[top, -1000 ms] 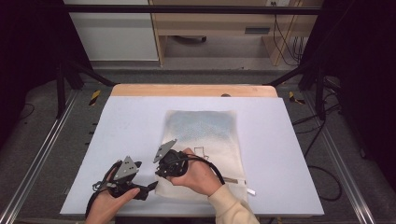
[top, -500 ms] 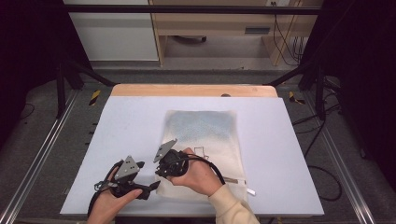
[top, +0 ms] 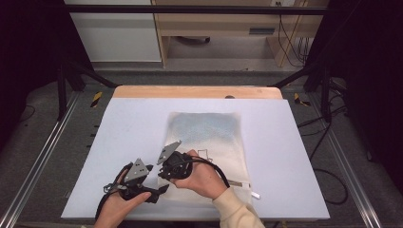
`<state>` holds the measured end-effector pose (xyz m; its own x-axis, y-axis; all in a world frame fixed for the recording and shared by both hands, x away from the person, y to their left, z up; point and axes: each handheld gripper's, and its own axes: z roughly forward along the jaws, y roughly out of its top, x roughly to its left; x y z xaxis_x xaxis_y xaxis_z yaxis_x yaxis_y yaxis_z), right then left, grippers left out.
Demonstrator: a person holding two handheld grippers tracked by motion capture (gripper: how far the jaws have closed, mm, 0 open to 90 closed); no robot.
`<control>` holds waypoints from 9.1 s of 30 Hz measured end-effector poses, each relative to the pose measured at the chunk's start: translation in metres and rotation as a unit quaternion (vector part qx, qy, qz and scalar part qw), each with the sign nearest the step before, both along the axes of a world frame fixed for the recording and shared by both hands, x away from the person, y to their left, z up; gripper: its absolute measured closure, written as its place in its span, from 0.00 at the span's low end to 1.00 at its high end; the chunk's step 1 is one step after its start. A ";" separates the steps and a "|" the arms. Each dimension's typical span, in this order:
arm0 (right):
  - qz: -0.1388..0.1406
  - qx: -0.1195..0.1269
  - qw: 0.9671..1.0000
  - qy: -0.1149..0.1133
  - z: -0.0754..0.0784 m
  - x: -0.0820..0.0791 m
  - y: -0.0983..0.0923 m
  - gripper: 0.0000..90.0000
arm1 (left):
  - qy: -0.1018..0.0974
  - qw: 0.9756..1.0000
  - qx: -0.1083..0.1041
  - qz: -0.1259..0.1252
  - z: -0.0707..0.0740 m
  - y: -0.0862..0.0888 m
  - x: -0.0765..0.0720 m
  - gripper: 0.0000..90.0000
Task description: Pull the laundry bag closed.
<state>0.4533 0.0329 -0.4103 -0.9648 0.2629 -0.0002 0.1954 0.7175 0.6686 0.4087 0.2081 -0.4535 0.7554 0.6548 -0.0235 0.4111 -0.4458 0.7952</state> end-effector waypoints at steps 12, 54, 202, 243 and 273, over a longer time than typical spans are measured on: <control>-0.001 0.004 1.000 -0.002 0.003 0.000 -0.001 0.91 | 0.025 1.000 -0.010 -0.004 -0.007 -0.005 0.005 0.15; 0.000 0.007 1.000 -0.003 0.004 0.002 -0.003 0.91 | 0.082 0.994 -0.050 -0.044 -0.018 -0.009 0.018 0.57; -0.020 -0.048 0.998 -0.017 -0.014 0.000 -0.019 0.92 | 0.075 0.996 -0.040 -0.039 -0.011 -0.001 0.024 0.93; -0.030 -0.053 0.998 -0.019 -0.032 -0.001 -0.022 0.92 | 0.078 0.995 -0.043 -0.042 -0.007 -0.001 0.022 0.94; -0.035 -0.067 0.997 -0.003 -0.035 0.003 -0.031 0.92 | 0.050 0.997 -0.037 -0.040 -0.001 0.002 0.019 0.94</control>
<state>0.4558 0.0020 -0.4457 -0.9440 0.3270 -0.0446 0.2451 0.7850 0.5690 0.4274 0.2097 -0.4541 0.7963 0.5869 -0.1463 0.4551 -0.4220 0.7841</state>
